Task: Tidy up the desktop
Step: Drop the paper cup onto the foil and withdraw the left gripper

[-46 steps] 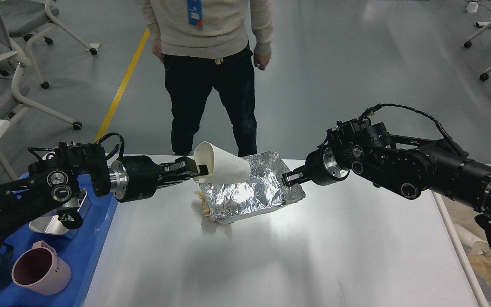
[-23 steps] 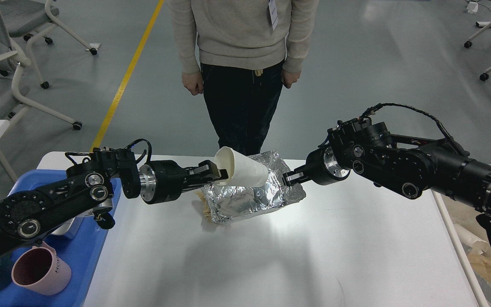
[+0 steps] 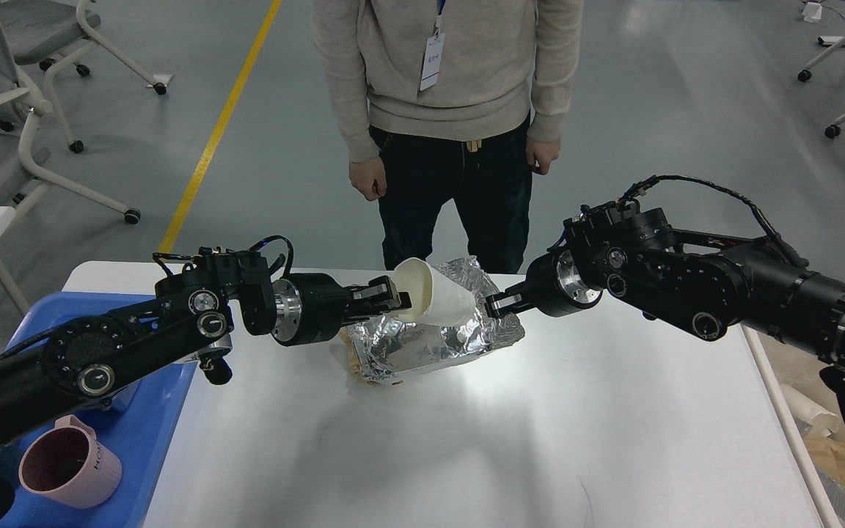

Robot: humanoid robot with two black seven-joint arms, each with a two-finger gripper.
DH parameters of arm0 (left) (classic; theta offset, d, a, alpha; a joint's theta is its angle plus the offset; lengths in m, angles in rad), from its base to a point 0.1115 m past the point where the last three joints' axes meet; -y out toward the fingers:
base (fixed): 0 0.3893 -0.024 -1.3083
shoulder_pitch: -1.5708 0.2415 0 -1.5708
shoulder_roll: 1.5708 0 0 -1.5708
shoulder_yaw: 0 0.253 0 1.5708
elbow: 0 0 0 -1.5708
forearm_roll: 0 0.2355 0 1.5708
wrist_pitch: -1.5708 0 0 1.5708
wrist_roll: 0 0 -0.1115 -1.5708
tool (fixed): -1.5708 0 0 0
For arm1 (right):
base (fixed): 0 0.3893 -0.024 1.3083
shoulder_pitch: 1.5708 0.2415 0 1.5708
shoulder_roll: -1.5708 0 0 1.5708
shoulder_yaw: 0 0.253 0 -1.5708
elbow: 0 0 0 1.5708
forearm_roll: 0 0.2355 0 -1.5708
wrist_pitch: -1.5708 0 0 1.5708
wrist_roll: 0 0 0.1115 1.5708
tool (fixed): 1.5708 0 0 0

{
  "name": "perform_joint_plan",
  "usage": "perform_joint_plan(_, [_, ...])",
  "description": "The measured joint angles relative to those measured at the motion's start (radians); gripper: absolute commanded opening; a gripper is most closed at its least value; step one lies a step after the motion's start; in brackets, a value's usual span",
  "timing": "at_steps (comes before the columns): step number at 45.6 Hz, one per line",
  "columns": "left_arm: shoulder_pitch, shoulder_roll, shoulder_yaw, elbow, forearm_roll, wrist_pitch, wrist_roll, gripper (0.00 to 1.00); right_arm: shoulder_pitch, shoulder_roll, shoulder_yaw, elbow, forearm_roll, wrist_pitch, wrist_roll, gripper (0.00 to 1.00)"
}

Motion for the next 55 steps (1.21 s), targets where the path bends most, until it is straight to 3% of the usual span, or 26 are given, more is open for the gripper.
perform_joint_plan(6, [-0.011, -0.002, 0.0, 0.001, -0.01, 0.005, 0.0, 0.59, 0.0, -0.003, 0.0, 0.002, 0.0, 0.0, 0.0, 0.0])
perform_joint_plan(11, [-0.017, -0.003, -0.002, 0.001, -0.017, 0.008, 0.001, 0.72, 0.001, -0.004, 0.0, 0.003, 0.0, 0.0, 0.0, 0.0])
perform_joint_plan(41, [-0.051, -0.033, -0.056, 0.014, -0.123, 0.078, -0.005, 0.76, 0.001, -0.01, 0.0, 0.012, 0.0, -0.001, 0.0, 0.0])
perform_joint_plan(55, [-0.085, 0.06, -0.074, 0.001, -0.164, 0.073, 0.002, 0.76, -0.001, -0.032, 0.0, 0.008, 0.0, -0.001, -0.001, 0.0])
